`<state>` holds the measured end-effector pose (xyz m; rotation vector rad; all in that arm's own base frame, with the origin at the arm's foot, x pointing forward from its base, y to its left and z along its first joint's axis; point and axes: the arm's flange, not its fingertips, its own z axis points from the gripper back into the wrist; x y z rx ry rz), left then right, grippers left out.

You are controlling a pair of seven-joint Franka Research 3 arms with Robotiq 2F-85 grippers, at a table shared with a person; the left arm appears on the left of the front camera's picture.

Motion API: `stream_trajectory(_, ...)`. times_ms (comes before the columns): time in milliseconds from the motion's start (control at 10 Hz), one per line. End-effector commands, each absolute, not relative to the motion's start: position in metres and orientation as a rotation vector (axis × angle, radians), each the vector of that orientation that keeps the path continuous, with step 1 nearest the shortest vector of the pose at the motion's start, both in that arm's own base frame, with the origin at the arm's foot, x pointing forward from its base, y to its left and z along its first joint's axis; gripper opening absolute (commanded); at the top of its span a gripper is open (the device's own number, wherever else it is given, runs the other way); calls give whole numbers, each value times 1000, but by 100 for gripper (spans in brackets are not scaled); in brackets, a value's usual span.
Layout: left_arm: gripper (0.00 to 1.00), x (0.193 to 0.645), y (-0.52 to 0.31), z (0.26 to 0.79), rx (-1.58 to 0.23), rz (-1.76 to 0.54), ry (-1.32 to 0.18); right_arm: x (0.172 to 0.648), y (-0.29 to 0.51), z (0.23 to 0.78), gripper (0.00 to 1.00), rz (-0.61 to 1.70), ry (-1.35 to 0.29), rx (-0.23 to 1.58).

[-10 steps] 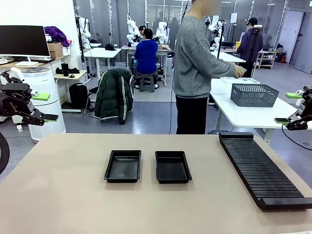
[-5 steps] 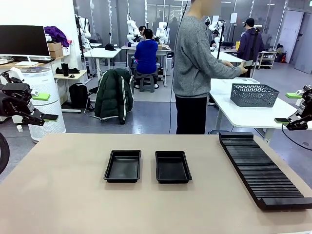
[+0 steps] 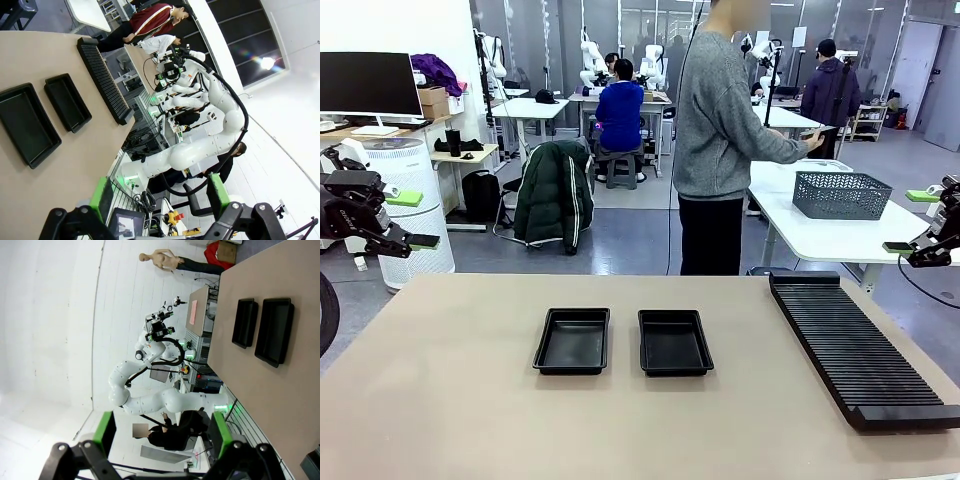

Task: Inspect and transfer BCBs to ESD trays.
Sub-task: Pick up the Blank PCB from the PCB Rack and place it in the left ESD tray.

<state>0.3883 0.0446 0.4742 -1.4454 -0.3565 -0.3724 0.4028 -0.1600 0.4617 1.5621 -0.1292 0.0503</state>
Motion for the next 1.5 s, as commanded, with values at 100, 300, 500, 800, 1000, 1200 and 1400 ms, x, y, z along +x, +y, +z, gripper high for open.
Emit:
stream_trajectory(100, 100, 387, 46, 475, -1444, -372, -355, 401, -161, 462, 100, 48, -133, 1564)
stream_trajectory(300, 100, 387, 46, 475, -1444, -372, -355, 401, -161, 462, 100, 48, -133, 1564)
stream_trajectory(500, 100, 387, 46, 475, -1444, -372, -355, 401, -161, 462, 100, 48, -133, 1564)
stream_trajectory(800, 100, 387, 46, 475, -1444, -372, -355, 401, -161, 462, 100, 48, -133, 1564)
stream_trajectory(1000, 100, 387, 46, 475, -1444, -372, -355, 401, -161, 462, 100, 48, -133, 1564)
stream_trajectory(1200, 100, 387, 46, 475, -1444, -372, -355, 401, -161, 462, 100, 48, -133, 1564)
stream_trajectory(1400, 100, 387, 46, 475, -1444, -372, -355, 401, -161, 462, 100, 48, -133, 1564)
